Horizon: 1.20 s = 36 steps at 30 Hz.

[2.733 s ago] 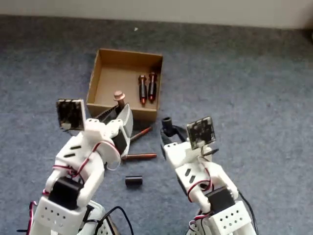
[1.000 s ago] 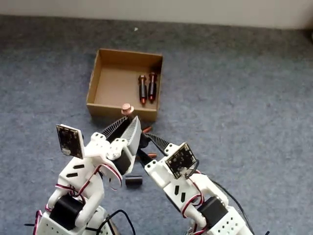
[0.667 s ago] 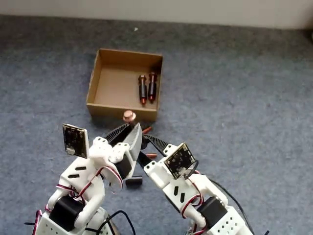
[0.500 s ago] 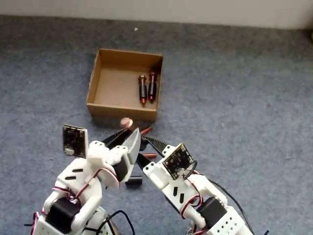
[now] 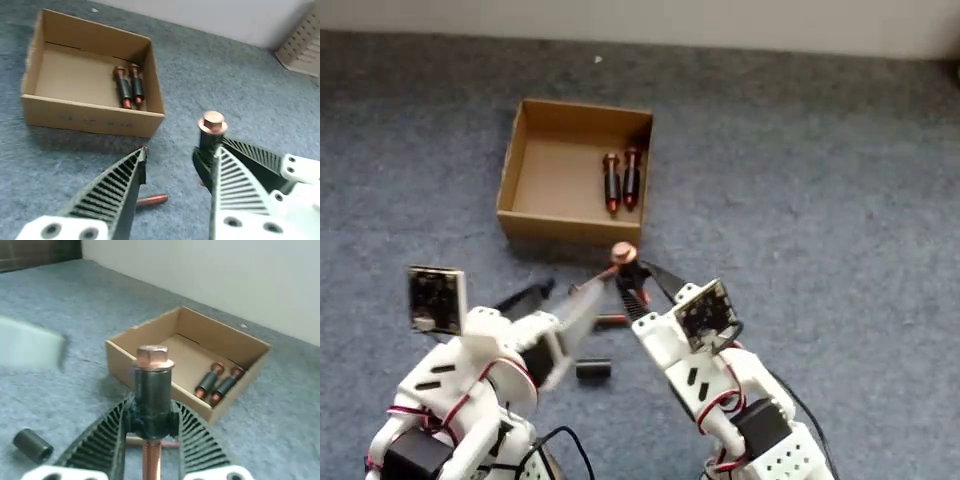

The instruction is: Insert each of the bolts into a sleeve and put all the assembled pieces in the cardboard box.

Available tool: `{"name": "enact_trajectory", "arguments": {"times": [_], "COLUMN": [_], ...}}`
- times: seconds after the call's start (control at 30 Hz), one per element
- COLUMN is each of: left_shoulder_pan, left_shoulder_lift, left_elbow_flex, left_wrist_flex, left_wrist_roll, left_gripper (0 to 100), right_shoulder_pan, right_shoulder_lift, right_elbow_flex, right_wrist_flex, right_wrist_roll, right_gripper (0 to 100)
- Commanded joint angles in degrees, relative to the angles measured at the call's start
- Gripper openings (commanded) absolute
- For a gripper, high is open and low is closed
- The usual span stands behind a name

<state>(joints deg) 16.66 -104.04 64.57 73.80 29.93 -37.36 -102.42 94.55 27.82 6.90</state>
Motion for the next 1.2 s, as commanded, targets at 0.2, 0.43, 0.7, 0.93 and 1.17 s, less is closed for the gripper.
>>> {"name": "enact_trajectory", "arguments": {"times": [0.2, 0.43, 0.7, 0.93, 1.17], "left_shoulder_pan": [-23.43, -37.05, -41.89, -40.40, -40.31], "left_shoulder_lift": [-0.40, -0.40, -0.40, -0.31, -0.31], "left_elbow_flex": [7.43, 23.87, 32.40, 32.57, 32.57], "left_wrist_flex": [-4.40, -18.90, -31.38, -31.74, -31.74], "left_wrist_roll": [-10.73, -20.75, -23.30, -23.30, -23.30], "left_gripper": [1, 1, 1, 1, 1], "right_shoulder_pan": [7.52, 7.43, 7.16, 4.44, 4.35], "right_shoulder_lift": [-0.57, 7.69, 38.99, 69.23, 94.64], "right_elbow_flex": [-4.53, -12.00, -28.35, -40.13, -55.25], "right_wrist_flex": [12.00, 12.09, -4.97, -27.03, -38.29], "right_wrist_roll": [-0.09, -0.09, -3.87, -4.04, -4.04], "right_gripper": [0.4, 0.4, 0.4, 0.4, 0.4]}}
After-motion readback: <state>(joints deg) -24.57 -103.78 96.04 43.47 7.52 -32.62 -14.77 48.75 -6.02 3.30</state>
